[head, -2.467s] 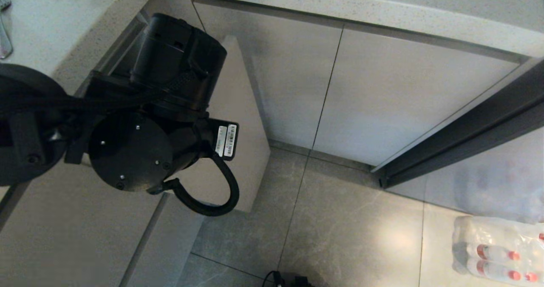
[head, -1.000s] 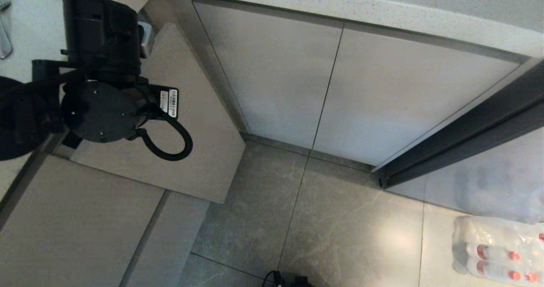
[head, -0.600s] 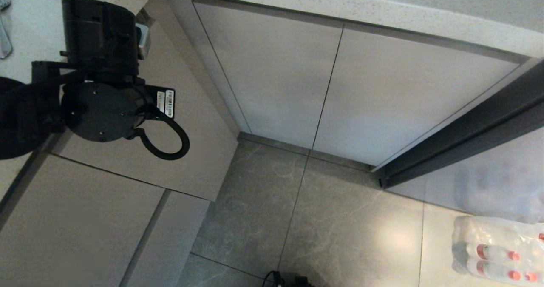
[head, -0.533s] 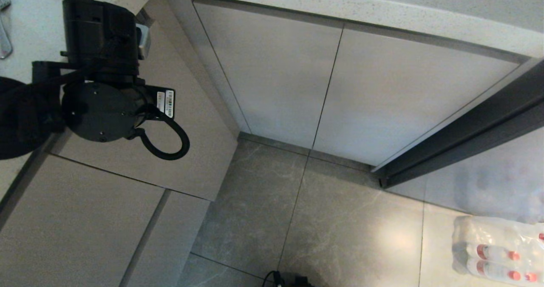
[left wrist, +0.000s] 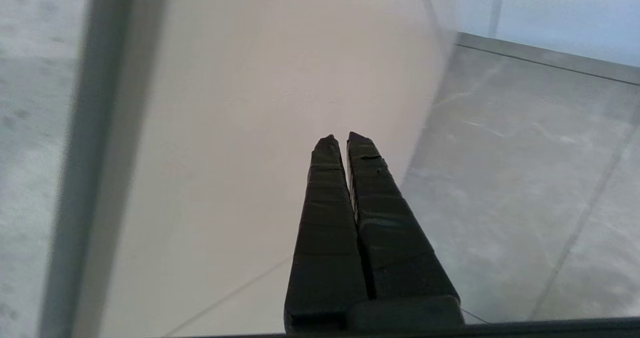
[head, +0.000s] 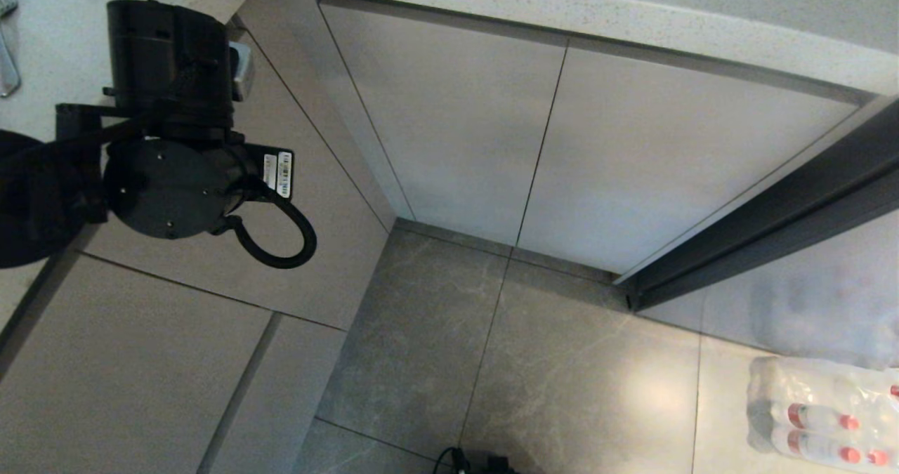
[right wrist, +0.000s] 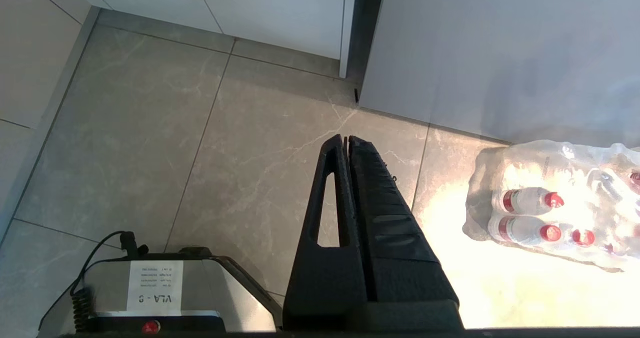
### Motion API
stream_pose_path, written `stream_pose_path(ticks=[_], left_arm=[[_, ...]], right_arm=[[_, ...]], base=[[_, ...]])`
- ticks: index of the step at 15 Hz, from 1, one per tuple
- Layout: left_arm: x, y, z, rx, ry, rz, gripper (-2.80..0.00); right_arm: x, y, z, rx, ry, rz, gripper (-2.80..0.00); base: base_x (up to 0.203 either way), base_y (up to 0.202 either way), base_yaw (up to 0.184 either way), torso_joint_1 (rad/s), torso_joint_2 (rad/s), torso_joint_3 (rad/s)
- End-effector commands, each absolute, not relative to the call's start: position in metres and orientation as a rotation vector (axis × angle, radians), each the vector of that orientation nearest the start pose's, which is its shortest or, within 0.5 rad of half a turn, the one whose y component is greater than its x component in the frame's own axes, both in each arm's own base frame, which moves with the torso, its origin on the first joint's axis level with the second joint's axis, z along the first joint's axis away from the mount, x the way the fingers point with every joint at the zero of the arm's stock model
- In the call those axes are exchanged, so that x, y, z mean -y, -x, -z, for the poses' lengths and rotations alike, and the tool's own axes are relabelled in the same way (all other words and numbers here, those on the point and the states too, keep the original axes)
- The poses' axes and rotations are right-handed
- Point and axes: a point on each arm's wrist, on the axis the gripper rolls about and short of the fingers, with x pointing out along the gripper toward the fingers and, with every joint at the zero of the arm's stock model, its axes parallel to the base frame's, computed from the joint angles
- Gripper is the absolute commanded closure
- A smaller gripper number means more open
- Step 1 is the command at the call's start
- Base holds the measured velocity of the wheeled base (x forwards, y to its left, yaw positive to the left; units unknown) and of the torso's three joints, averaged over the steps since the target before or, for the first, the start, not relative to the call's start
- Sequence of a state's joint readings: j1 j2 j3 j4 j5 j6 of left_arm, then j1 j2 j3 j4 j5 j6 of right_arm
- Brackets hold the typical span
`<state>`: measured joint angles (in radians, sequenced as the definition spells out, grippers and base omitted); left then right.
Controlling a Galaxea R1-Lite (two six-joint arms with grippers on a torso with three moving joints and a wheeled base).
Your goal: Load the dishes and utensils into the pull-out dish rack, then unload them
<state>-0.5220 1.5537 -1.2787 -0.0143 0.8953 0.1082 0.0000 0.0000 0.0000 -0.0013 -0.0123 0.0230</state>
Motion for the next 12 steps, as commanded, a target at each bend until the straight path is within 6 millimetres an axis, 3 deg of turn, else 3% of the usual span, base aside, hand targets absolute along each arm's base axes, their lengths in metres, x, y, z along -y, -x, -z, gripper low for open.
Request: stream_pose_path(ticks=[1,4,6,10,12], left_arm=[[0.127,-0.239,-0.303,-0.209,-0.277,-0.333,0.0],[0.137,-0.209,-0.314,-0.165,-0.253,-0.21,0.0],[0.124,-0.188,-0.332,-0.106,-0.196,-0.124,0.0],[0.054,-0.137,-0.376,0.083,-0.085,-0.098,0.0],[0.02,-0.097,-0.39,0.201,-0.081,-0.1,0.0]], right_arm=[[0.0,0.023,-0.076,0.0,-0.023,0.012,0.0],[0.0,0.023,-0.076,0.001,-0.023,0.012,0.0],[0.0,0.023,-0.076,0.001,-0.023,0.012,0.0],[0.0,0.023,-0.076,0.0,-0.023,0.012,0.0],[0.0,0.023,-0.076,0.0,-0.023,0.012,0.0]], base=[[0.0,0.0,0.0,0.0,0.0,0.0],[0.0,0.0,0.0,0.0,0.0,0.0],[0.0,0.0,0.0,0.0,0.0,0.0],[0.0,0.0,0.0,0.0,0.0,0.0],[0.0,0.0,0.0,0.0,0.0,0.0]])
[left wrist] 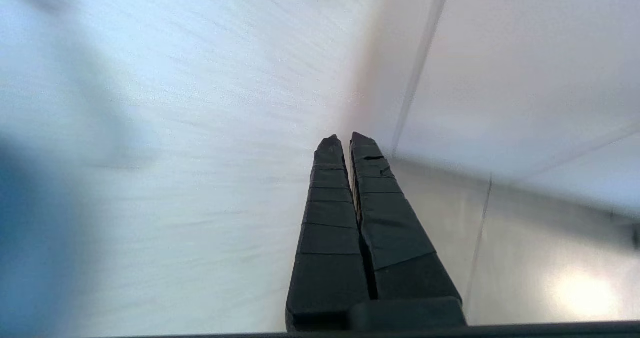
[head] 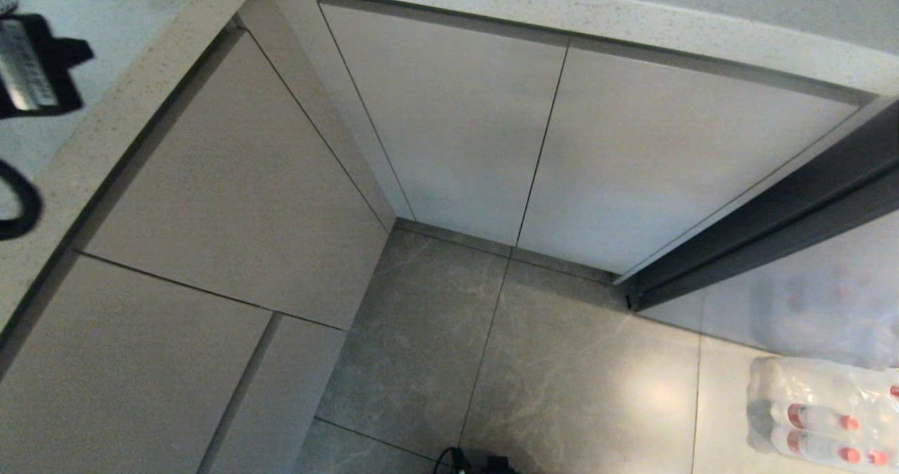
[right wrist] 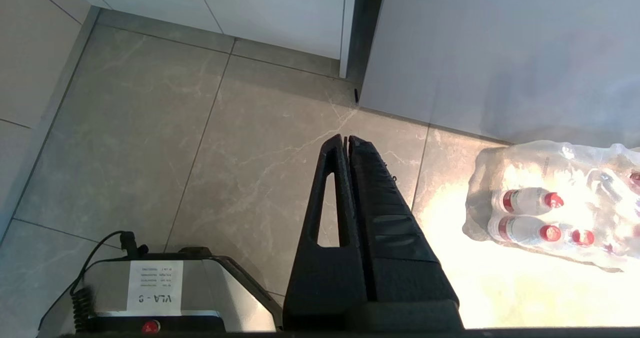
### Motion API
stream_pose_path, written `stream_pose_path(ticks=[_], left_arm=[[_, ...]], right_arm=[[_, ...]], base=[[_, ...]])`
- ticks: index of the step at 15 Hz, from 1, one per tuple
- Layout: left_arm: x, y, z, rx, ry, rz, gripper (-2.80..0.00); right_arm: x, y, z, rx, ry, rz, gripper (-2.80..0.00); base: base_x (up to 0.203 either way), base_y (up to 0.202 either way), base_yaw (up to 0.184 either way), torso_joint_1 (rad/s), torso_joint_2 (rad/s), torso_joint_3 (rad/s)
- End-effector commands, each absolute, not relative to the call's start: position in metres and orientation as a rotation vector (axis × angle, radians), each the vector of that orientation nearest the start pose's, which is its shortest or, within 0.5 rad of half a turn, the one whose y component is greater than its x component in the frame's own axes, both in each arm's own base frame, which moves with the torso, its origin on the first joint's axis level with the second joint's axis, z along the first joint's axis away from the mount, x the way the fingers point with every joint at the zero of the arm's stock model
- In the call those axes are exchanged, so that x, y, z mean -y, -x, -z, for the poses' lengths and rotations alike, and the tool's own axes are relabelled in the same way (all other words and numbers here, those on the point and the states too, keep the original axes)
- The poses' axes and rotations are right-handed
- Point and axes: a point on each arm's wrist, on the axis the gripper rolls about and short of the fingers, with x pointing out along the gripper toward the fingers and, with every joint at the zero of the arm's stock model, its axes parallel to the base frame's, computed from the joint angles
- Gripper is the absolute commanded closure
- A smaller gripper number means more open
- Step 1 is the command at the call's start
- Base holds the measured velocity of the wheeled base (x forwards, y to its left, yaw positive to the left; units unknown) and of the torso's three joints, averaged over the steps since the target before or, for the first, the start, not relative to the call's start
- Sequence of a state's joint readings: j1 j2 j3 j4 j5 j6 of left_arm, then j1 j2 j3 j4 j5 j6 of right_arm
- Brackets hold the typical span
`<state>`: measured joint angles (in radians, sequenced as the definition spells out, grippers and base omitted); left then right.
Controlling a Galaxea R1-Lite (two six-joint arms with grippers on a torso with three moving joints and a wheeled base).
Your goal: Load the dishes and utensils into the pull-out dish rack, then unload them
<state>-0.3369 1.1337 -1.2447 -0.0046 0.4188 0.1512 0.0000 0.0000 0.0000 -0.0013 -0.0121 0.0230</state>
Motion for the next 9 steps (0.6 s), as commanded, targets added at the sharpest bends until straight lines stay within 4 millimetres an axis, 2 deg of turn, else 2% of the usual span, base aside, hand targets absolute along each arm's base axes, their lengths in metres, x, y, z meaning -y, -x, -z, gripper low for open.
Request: stream_pose_path(ticks=[1,3,5,9], left_arm=[[0.009,-0.076,-0.39,0.245,-0.096,-0.099,0.0],[-0.001,-0.032,-0.384,0.33,-0.148,-0.072,0.0],[0.0,-0.002,-0.372,0.376,-0.177,-0.059,0.0],[0.004,0.049,-0.33,0.439,-0.183,-0.05,0.0]], right_arm=[[0.0,0.023,-0.076,0.0,-0.023,0.012,0.0],[0.0,0.023,-0.076,0.0,-0.023,0.012,0.0],[0.0,0.023,-0.076,0.0,-0.023,0.012,0.0],[0.0,0.023,-0.076,0.002,-0.023,0.012,0.0]], base=[[0.0,0.0,0.0,0.0,0.0,0.0],[0.0,0.0,0.0,0.0,0.0,0.0],[0.0,0.0,0.0,0.0,0.0,0.0],[0.0,0.0,0.0,0.0,0.0,0.0]])
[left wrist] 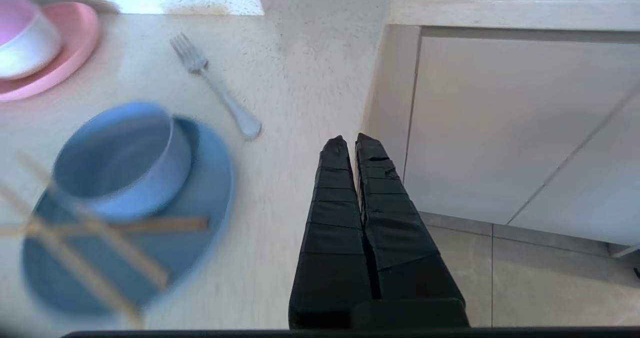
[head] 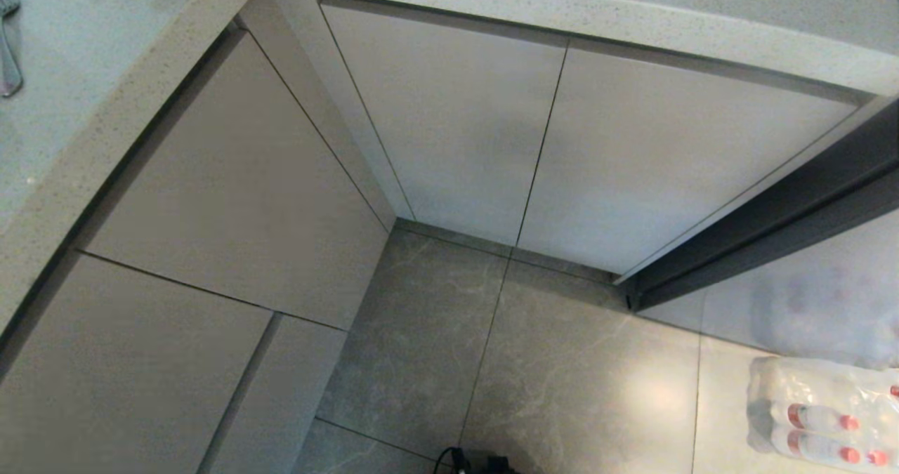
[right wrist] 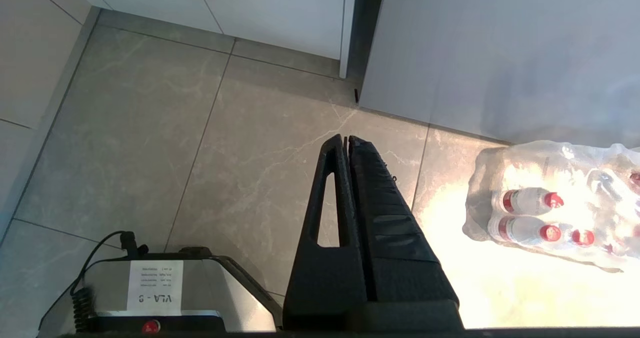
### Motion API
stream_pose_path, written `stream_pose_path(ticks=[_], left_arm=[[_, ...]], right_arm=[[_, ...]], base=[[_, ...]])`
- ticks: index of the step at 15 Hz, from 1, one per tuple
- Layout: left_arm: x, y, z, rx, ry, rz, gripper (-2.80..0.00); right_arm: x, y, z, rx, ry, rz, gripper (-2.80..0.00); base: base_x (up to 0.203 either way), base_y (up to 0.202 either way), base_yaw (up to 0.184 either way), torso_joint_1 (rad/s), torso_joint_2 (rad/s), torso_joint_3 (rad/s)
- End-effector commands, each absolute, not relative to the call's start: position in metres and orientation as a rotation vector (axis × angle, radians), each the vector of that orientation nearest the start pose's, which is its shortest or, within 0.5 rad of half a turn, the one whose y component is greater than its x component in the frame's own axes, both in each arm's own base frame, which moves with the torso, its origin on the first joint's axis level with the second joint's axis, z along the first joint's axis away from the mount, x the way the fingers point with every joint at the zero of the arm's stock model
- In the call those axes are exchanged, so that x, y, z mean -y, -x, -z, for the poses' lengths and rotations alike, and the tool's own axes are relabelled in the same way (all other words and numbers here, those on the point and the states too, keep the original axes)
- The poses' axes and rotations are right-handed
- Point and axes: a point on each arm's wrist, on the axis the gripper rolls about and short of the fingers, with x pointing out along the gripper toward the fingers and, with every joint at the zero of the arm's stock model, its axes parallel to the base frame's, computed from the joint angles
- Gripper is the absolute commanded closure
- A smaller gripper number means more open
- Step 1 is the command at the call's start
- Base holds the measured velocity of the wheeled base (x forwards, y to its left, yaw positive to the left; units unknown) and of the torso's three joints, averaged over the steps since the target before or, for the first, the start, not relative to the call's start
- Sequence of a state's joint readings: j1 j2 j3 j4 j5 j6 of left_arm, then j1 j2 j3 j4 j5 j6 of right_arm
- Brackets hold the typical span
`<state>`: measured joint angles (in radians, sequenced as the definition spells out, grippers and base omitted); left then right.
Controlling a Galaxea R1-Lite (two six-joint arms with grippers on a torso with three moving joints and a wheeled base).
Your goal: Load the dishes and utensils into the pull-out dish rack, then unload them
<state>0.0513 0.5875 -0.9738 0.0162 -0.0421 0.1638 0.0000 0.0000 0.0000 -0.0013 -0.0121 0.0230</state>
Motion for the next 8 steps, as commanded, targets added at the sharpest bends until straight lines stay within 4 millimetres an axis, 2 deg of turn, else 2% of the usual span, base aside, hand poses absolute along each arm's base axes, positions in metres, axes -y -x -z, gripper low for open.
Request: stream_pose_path(ticks=[1,4,8], left_arm=[[0.004,0.057,-0.316,0.444,-0.183,-0.047,0.0],[0.006,0.077,-0.272,0.441,-0.185,-0.032,0.0],[0.001,0.085,-0.206,0.332,-0.167,-0.003,0.0]], right_arm=[[0.0,0.023,-0.076,0.0,-0.023,0.012,0.0],[0.0,0.023,-0.076,0.001,-0.023,0.012,0.0],[0.0,0.023,-0.076,0.0,-0.023,0.012,0.0]], base=[[0.0,0.0,0.0,0.0,0.0,0.0],[0.0,0.0,0.0,0.0,0.0,0.0],[0.0,0.0,0.0,0.0,0.0,0.0]])
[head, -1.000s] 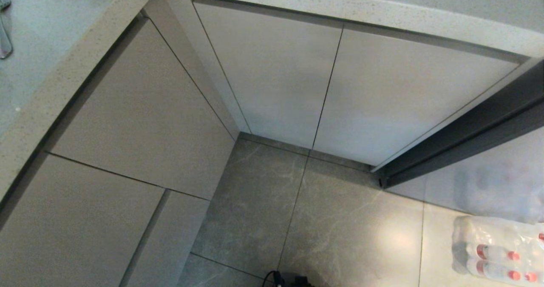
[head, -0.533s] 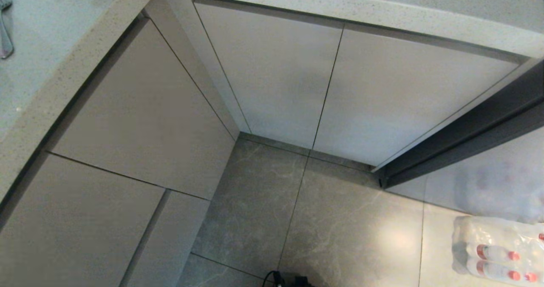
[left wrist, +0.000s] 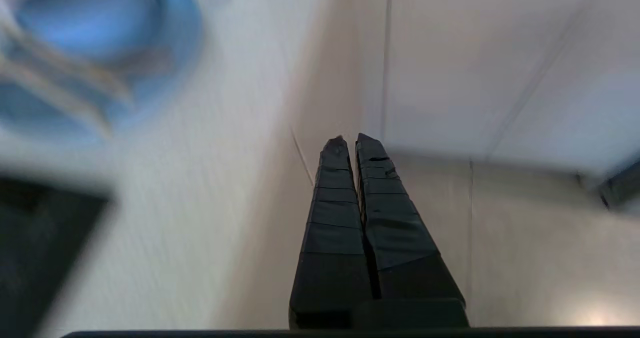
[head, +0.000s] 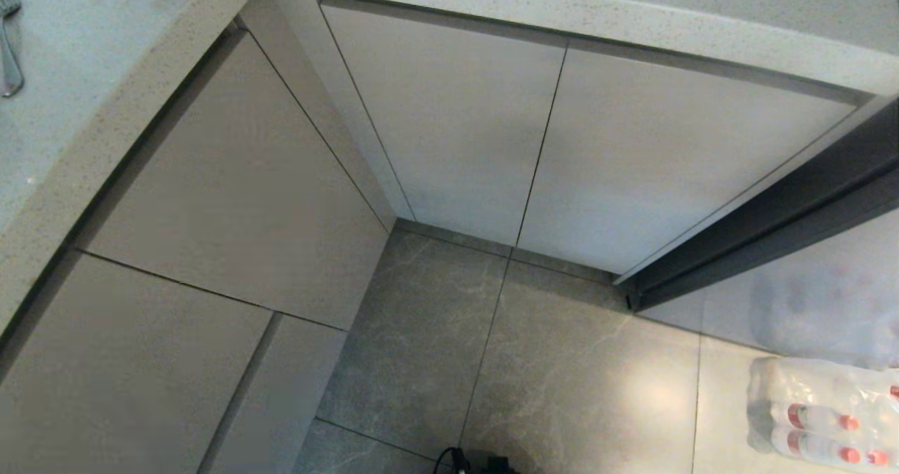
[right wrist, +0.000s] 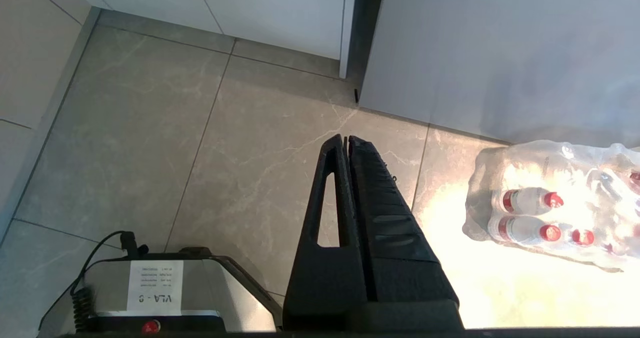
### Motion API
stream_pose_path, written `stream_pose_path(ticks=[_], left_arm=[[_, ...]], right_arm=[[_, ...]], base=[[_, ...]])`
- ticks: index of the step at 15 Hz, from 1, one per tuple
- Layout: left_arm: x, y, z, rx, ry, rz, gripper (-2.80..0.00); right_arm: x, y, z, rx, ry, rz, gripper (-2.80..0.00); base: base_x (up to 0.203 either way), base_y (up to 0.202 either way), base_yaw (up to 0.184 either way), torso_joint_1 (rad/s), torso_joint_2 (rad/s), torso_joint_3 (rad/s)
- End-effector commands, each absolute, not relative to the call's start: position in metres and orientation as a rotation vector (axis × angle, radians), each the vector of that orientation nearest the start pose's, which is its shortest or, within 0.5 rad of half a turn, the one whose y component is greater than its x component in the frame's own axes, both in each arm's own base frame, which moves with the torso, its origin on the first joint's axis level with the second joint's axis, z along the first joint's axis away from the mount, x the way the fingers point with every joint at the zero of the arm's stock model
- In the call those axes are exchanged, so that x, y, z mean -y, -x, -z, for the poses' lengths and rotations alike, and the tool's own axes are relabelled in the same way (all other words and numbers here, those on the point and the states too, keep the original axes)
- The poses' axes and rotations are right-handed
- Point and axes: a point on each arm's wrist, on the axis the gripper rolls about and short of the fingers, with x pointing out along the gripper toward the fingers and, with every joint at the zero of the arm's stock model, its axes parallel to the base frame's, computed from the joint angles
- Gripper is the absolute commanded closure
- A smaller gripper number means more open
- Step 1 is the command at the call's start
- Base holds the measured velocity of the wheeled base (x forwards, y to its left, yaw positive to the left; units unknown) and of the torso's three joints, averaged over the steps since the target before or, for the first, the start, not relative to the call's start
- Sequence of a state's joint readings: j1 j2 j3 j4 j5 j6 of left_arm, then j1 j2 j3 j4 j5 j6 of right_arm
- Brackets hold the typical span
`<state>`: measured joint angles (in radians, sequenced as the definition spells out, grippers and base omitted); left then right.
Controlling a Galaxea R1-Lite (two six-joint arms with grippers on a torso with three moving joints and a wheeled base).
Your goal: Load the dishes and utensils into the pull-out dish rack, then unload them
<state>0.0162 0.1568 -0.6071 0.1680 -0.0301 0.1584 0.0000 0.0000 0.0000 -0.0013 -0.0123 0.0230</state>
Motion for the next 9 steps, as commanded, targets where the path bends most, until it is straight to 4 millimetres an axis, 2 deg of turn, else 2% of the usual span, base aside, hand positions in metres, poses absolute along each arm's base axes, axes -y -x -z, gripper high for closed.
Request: stream_pose_path(ticks=[1,8,9], left_arm=[[0.001,0.081,-0.19,0.288,-0.155,-0.001,0.0],[0.0,0.026,-0.088,0.059,-0.109,0.009,0.0],[0.0,0.023,-0.079,0.033,-0.096,0.011,0.0]], right_arm=[[0.0,0.023,-0.076,0.001,-0.023,0.012,0.0],[0.0,0.023,-0.076,0.0,-0.023,0.012,0.0],[0.0,0.023,-0.076,0.0,-0.023,0.012,0.0]], base=[[0.0,0.0,0.0,0.0,0.0,0.0],[0.0,0.0,0.0,0.0,0.0,0.0],[0.0,0.0,0.0,0.0,0.0,0.0]])
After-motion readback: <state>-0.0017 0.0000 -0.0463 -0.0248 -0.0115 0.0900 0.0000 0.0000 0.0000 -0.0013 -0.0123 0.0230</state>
